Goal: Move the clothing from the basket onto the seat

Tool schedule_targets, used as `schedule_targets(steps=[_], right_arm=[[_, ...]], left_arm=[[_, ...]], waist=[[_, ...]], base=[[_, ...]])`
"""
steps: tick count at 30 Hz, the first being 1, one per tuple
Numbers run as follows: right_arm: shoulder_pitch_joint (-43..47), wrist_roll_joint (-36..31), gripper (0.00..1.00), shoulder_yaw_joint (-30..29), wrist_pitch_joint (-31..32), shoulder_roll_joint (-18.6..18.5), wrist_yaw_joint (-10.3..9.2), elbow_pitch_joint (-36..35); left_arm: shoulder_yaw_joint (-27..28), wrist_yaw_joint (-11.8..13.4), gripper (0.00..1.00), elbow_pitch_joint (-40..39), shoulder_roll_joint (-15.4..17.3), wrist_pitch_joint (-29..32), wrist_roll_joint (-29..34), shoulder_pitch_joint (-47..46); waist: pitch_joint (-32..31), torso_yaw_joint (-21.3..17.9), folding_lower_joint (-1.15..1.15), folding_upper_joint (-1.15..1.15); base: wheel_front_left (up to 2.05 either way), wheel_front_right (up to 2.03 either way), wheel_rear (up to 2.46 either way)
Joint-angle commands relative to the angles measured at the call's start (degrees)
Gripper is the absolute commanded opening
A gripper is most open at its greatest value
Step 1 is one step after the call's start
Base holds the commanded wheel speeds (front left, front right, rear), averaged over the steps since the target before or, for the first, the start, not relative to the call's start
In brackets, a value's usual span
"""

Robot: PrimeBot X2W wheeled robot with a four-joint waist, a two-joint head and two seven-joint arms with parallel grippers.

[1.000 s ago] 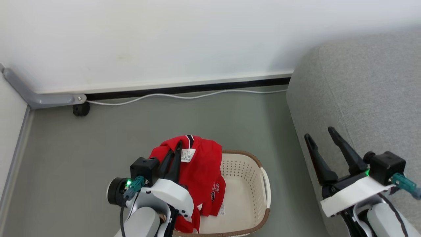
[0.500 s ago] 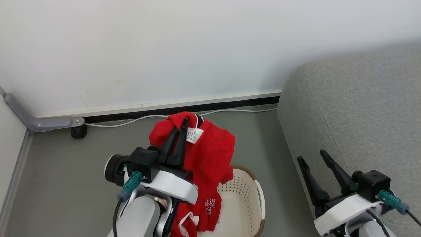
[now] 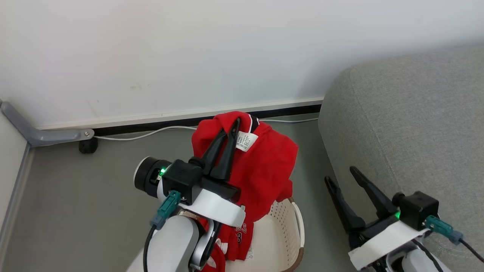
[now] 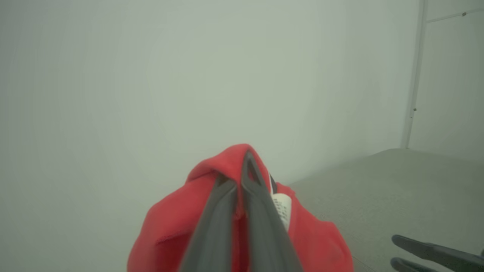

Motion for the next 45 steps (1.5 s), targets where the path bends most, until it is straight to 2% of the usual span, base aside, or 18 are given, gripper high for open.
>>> schedule_targets(steps=[1,8,11,15,23,35,36,38,45], right_arm=[[-2.4,0.6,1.0,1.1,-0.3,-1.1,0.24,-2.6],[-8.3,2.7,1.0,6.3,-0.3,-5.3,0.24,-11.0],[-10.7,3.4,1.0,8.0,-0.3,-6.8,0.24,-12.4],[-13.7,4.6,1.0,12.4,-0.3,-9.0,0.24,-10.2],[-19.8,10.3,1.0,25.6,-0.3,-12.6,0.24,-3.3],[-24.0,13.0,0.99,31.8,-0.3,-11.0,0.24,1.2],[-24.3,13.4,0.6,32.3,-0.3,-10.8,0.24,1.8],[-25.0,13.9,0.01,32.9,-0.3,-10.5,0.24,2.8],[-24.3,15.3,0.0,30.5,-0.3,-10.6,0.24,2.4]], left_arm=[[1.5,0.6,0.0,-2.0,0.2,-0.1,0.0,-3.5],[-1.8,1.8,0.0,-2.2,0.2,-0.3,-0.8,-4.4],[-3.0,2.3,0.0,-2.3,0.2,-0.4,-0.9,-5.1],[-4.9,2.7,0.0,-2.6,0.2,-0.5,-1.2,-5.9],[-8.8,3.7,0.0,-3.4,0.2,-0.7,-1.9,-7.5],[-14.4,3.8,0.0,-2.5,0.2,-0.9,-5.3,-8.8],[-14.9,3.9,0.0,-2.5,0.2,-0.9,-5.7,-9.0],[-15.6,4.2,0.0,-2.5,0.2,-0.9,-6.2,-9.2],[-15.6,5.4,0.0,-2.3,0.2,-0.9,-6.7,-8.8]], waist=[[0.2,0.0,0.0,0.0],[1.3,0.4,0.0,0.0],[1.8,0.9,0.0,0.0],[2.3,2.1,0.0,0.0],[3.3,4.5,0.0,0.0],[3.5,6.9,0.0,0.0],[3.6,7.1,0.0,0.0],[3.8,7.5,0.0,0.0],[4.3,7.6,0.0,0.0]], base=[[0.0,0.0,0.0],[0.0,0.0,0.0],[0.0,0.0,0.0],[0.0,0.0,0.0],[0.0,0.0,0.0],[0.0,0.0,0.0],[0.0,0.0,0.0],[0.0,0.0,0.0],[0.0,0.0,0.0]])
